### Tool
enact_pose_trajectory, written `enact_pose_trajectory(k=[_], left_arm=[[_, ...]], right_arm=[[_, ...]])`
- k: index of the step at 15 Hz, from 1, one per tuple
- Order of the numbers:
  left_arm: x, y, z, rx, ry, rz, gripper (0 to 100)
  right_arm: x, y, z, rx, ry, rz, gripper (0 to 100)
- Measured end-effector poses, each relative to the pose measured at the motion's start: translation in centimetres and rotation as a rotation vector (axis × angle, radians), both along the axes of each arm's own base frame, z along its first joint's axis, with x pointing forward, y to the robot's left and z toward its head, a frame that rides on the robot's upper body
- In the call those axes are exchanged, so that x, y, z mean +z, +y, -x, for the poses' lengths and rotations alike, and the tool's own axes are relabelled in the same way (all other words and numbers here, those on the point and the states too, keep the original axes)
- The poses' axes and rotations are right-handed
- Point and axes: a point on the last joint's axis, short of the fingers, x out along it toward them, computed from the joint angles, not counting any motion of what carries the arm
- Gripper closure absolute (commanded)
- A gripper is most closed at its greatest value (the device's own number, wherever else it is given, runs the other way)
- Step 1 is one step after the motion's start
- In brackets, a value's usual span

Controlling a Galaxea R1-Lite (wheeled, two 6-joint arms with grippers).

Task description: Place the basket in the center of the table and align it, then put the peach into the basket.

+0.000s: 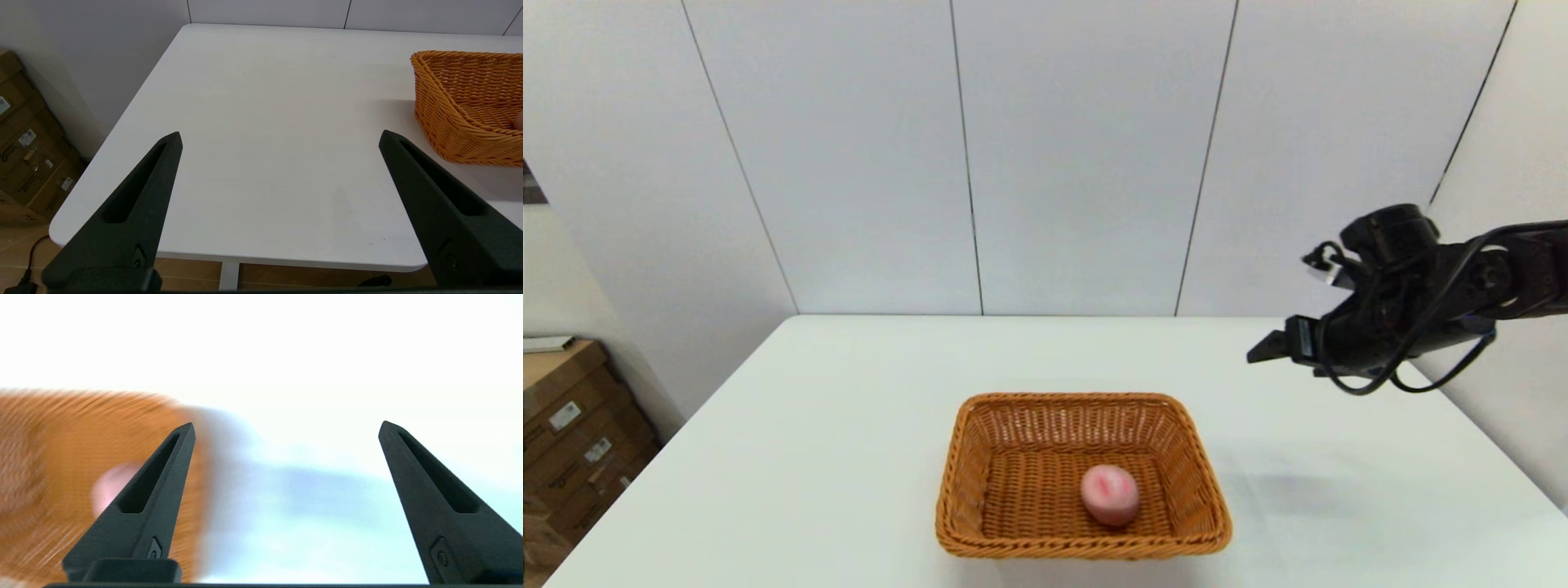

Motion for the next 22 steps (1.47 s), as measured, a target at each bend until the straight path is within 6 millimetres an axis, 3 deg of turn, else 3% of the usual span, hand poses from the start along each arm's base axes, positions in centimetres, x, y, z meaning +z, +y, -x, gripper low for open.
enact_pose_trajectory(k=[3, 6, 10, 15, 19, 22], left_arm=[[0.0, 0.0, 0.0, 0.0, -0.001, 0.0, 0], [0.0, 0.0, 0.0, 0.003, -0.002, 0.01, 0], [0.0, 0.0, 0.0, 0.003, -0.002, 0.01, 0], [0.0, 0.0, 0.0, 0.004, -0.002, 0.01, 0], [0.0, 0.0, 0.0, 0.003, -0.002, 0.01, 0], [0.0, 0.0, 0.0, 0.003, -0.002, 0.01, 0]], right_arm=[[-0.2, -5.6, 0.4, -0.093, 0.014, -0.002, 0], [1.1, -7.3, 3.2, -0.083, 0.015, -0.032, 0], [4.7, -6.2, 10.3, -0.012, -0.06, -0.038, 0], [7.5, -3.9, 21.7, 0.071, -0.182, -0.046, 0], [6.9, -2.4, 30.3, 0.078, -0.328, -0.021, 0], [4.0, -1.9, 34.9, 0.053, -0.472, 0.033, 0]])
